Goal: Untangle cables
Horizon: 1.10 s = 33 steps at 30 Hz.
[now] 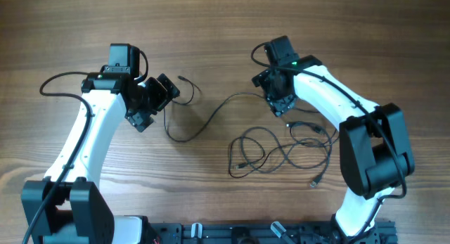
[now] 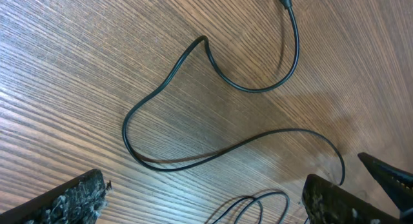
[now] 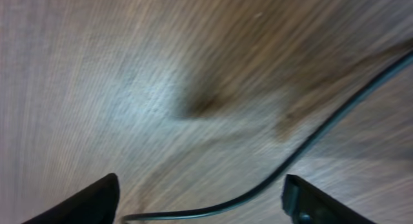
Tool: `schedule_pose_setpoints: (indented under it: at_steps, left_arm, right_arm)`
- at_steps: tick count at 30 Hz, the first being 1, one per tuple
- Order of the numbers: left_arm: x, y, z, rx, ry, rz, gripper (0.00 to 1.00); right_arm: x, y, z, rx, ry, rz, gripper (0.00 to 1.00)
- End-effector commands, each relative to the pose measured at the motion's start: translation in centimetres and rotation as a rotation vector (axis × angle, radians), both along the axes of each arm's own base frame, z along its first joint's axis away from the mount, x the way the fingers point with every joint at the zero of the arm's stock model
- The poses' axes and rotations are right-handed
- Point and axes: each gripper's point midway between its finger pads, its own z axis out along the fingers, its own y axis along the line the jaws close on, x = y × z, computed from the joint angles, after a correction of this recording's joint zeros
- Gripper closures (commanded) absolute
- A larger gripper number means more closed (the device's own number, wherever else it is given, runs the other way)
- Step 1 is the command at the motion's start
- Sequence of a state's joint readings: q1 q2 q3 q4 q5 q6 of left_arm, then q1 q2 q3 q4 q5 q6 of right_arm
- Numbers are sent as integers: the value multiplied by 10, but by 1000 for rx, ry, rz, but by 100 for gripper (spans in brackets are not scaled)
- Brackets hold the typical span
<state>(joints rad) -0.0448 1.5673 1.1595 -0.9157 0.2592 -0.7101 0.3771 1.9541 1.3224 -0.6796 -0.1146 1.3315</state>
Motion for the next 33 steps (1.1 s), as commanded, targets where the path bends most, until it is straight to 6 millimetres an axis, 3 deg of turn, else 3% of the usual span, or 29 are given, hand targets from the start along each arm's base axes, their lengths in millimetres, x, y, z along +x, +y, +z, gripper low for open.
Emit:
schedule_pose_setpoints:
  at_steps: [1, 3, 8, 12, 14, 16, 19, 21, 24, 25, 26, 27, 29, 33]
  left_arm:
    - [0, -1, -1, -1, -3, -17, 0]
    - [0, -1, -1, -1, -3, -17, 0]
    - [0, -1, -1, -1, -4, -17, 0]
    - [1, -1, -1, -1, -7, -17, 0]
    - [1, -1, -1, -1, -7, -17, 0]
    - [1, -1, -1, -1, -7, -17, 0]
    - [0, -2, 0, -9, -8, -27, 0]
    - [0, -8, 2, -36, -18, -69, 0]
    - [-1, -12, 3, -55, -20, -83, 0]
    - [-1, -12, 3, -56, -20, -83, 0]
    - [-1, -12, 3, -56, -19, -83, 0]
    - [-1, -12, 3, -56, -17, -83, 0]
    - [-2, -12, 2, -56, -15, -82, 0]
    - [-3, -12, 2, -59, -10, -83, 0]
  right_arm:
    - [-3, 8, -18, -31, 7, 16, 26]
    - [-5, 10, -27, -39, 22, 22, 29]
    - [-7, 10, -36, -50, 38, 41, 60]
    - [7, 24, -28, -4, -45, 176, 93]
    - [16, 39, -11, 66, -101, 265, 96]
    - [26, 52, 15, 130, -176, 356, 96]
    - [41, 65, 70, 186, -325, 470, 96]
    - [48, 73, 131, 195, -490, 573, 96]
    - [45, 63, 204, 153, -637, 568, 96]
    - [43, 57, 216, 133, -661, 543, 95]
    - [41, 46, 228, 99, -676, 492, 85]
    - [39, 32, 234, 51, -672, 421, 64]
    - [32, 2, 231, -47, -617, 284, 37]
    - [17, -26, 193, -146, -440, 134, 11]
